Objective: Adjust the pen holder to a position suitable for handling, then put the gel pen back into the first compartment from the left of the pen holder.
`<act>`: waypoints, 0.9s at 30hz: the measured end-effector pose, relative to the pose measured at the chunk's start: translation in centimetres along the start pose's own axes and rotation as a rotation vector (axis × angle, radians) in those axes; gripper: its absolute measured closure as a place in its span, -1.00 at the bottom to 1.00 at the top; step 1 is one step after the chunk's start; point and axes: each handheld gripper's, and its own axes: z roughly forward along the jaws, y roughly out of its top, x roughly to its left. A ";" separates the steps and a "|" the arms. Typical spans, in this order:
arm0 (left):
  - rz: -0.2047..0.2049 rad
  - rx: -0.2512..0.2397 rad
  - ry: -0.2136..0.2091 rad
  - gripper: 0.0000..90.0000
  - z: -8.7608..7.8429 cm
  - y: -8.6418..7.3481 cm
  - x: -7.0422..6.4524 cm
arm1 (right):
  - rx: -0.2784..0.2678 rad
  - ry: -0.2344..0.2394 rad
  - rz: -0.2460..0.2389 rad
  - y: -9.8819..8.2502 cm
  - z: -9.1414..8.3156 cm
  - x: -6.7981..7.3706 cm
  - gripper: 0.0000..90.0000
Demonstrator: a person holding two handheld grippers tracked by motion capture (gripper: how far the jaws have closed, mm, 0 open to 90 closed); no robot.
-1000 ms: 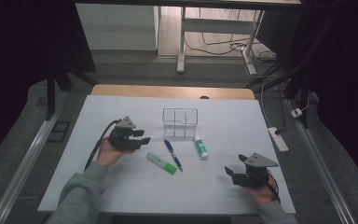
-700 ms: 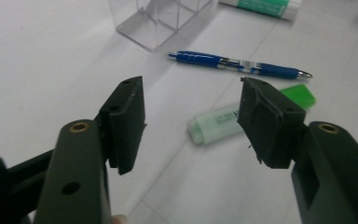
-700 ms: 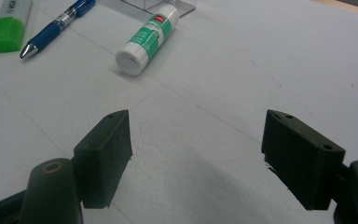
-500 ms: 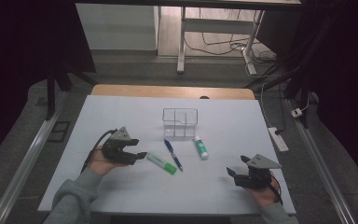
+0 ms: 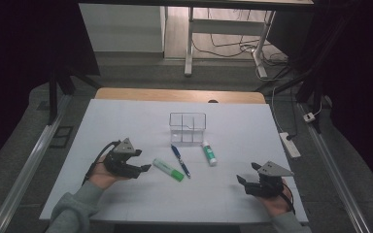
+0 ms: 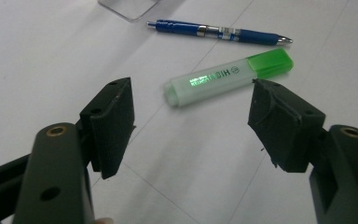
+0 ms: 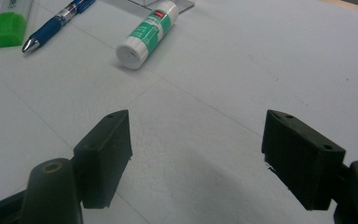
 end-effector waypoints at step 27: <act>-0.136 -0.075 0.073 -0.32 -3.4 -5.5 -1.0 | -0.001 0.079 -0.019 3.2 0.3 1.6 -0.41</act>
